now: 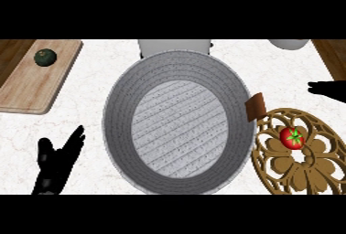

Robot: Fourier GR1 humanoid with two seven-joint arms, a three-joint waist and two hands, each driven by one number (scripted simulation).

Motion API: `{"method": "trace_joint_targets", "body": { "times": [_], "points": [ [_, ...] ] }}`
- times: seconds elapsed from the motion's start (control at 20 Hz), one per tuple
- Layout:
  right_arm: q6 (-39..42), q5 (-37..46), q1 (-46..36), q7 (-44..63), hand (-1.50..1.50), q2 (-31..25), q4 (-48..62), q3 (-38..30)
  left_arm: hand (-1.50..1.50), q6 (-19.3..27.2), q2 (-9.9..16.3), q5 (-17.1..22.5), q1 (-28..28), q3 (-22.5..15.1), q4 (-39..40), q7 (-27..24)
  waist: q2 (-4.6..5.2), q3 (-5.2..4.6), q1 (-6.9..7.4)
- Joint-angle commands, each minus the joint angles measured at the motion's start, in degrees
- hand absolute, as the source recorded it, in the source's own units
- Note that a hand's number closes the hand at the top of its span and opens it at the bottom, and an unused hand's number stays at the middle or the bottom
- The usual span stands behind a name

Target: Pick the tomato from the placemat and place it in the basket

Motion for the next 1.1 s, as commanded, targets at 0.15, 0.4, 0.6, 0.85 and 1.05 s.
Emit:
{"method": "trace_joint_targets", "body": {
  "times": [0.15,0.4,0.6,0.85,1.05],
  "points": [
    [-2.9,7.4,4.7,-2.5,-1.5,3.2,0.3,1.4,0.0,-0.4,-0.3,-0.5,3.9,1.1,-1.5,2.1,0.15,-0.41,-0.33],
    [-6.0,12.7,-0.4,-8.7,-1.5,6.3,11.1,3.7,0.0,-2.5,-1.1,-2.1,3.4,1.9,3.3,-2.5,0.35,-0.42,0.12],
    [-3.7,13.0,-0.2,-5.0,-1.5,8.8,6.4,2.7,0.0,-2.2,-1.4,-2.0,-0.6,2.8,1.8,3.8,0.25,-0.44,-0.3],
    [-8.2,17.6,2.1,-8.5,-1.5,11.2,10.2,3.2,0.0,-1.7,-2.4,-3.6,4.4,2.0,-2.2,3.8,0.22,-0.42,-0.11],
    [-9.3,20.4,-2.4,-11.6,-1.5,13.2,16.9,2.9,0.0,-2.5,-3.5,-4.6,3.3,2.4,-1.7,3.0,0.29,-0.41,0.17]
  ]
}}
